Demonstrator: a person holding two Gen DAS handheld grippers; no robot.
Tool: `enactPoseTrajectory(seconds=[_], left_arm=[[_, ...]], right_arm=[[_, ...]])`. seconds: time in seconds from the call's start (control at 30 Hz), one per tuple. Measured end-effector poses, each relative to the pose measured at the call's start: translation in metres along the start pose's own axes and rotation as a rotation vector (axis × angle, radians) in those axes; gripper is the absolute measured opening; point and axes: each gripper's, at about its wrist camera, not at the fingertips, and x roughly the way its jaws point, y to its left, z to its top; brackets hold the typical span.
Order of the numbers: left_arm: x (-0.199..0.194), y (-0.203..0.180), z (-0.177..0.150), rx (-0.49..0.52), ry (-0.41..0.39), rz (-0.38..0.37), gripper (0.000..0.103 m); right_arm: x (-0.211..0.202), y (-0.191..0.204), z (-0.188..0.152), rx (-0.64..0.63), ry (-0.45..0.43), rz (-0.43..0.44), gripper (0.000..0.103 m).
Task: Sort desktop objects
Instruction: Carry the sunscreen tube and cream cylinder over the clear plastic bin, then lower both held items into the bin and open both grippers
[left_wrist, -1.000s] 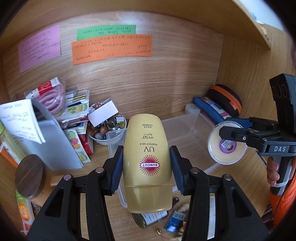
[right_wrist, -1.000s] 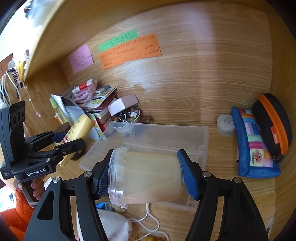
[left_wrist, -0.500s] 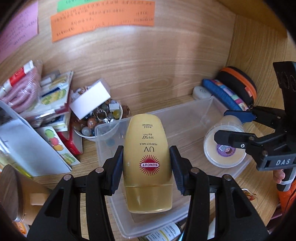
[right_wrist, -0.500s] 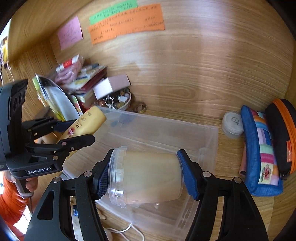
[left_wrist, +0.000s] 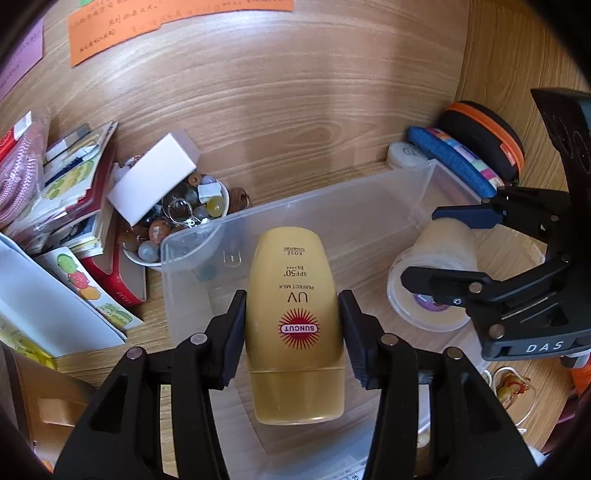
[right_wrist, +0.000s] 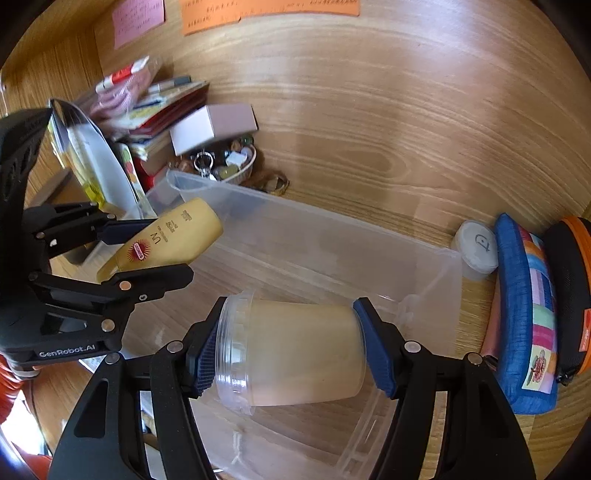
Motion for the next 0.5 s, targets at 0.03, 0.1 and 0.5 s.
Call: enactPoseTrajectory(seconds=[0.03, 0.1, 0.5], left_arm=[[0.001, 0.000, 0.000, 0.001, 0.005, 0.002, 0.048], [0.004, -0.002, -0.002, 0.002, 0.017, 0.006, 0.048], [0.019, -0.016, -0.002, 0.051, 0.048, 0.046, 0.046]], right_arm=[[0.002, 0.000, 0.000, -0.005, 0.006, -0.006, 0.063], [0.006, 0.001, 0.000, -0.012, 0.019, -0.011, 0.063], [0.016, 0.009, 0.001, -0.067, 0.047, -0.036, 0.063]])
